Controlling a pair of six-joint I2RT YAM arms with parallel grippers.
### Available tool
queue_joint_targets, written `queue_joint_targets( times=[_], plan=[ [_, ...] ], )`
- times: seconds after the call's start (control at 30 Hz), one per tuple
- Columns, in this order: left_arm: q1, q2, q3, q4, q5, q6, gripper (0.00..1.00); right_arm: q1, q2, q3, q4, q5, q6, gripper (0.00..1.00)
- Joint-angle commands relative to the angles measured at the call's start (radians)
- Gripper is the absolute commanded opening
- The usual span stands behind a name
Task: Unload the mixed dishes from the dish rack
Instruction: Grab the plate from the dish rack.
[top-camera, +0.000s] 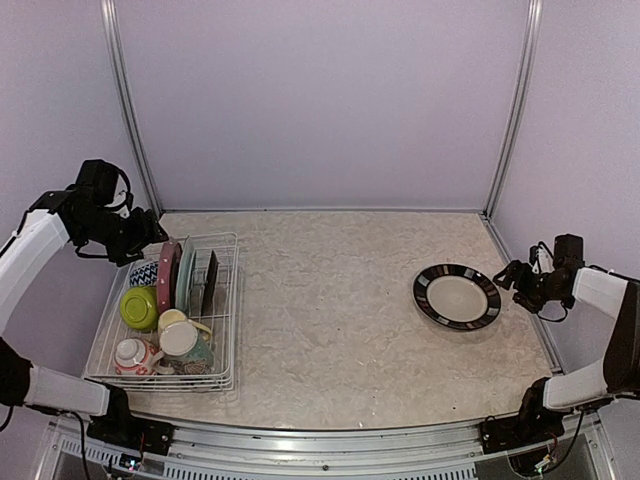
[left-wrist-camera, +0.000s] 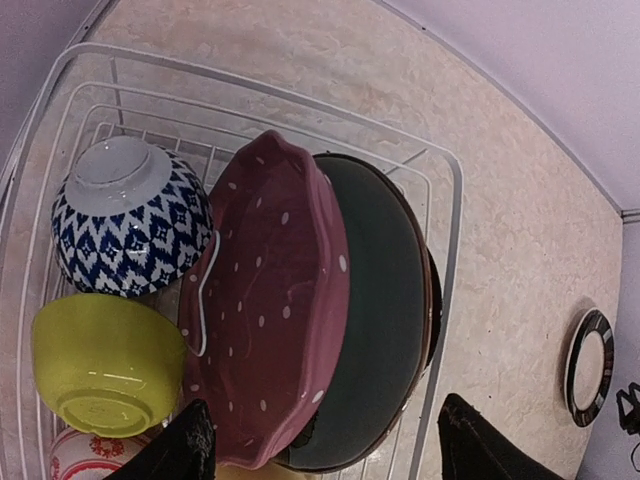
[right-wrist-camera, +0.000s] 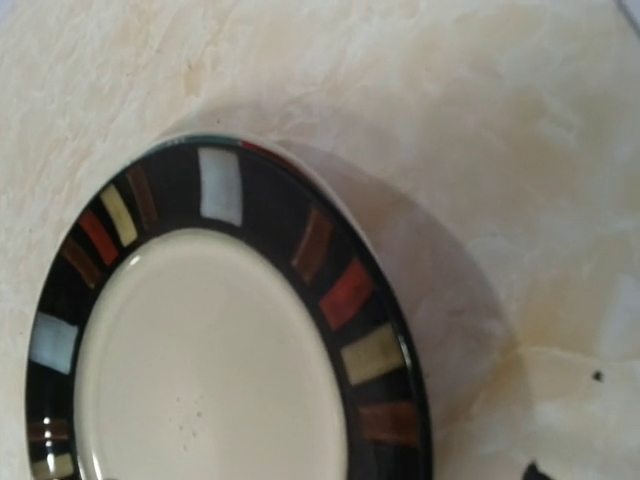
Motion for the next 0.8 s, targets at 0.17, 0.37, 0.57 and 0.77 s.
queue_joint_targets(
  times=[0.17,0.37,0.57,0.77],
  plan=[
    [0.024,0.113,-0.017,0.047,0.067,0.038,0.59,0.039,-0.087,0.017,-0.082,0.051,-0.022,0.83],
    [0.024,0.188,0.000,0.043,0.020,0.080,0.47,0.089,-0.093,0.036,-0.092,0.076,-0.010,0.83],
    [0.024,0.264,0.045,0.013,-0.050,0.136,0.36,0.113,-0.106,0.048,-0.098,0.092,0.003,0.83],
    [0.024,0.306,0.084,-0.015,-0.094,0.172,0.29,0.124,-0.121,0.050,-0.113,0.104,0.005,0.83]
  ],
)
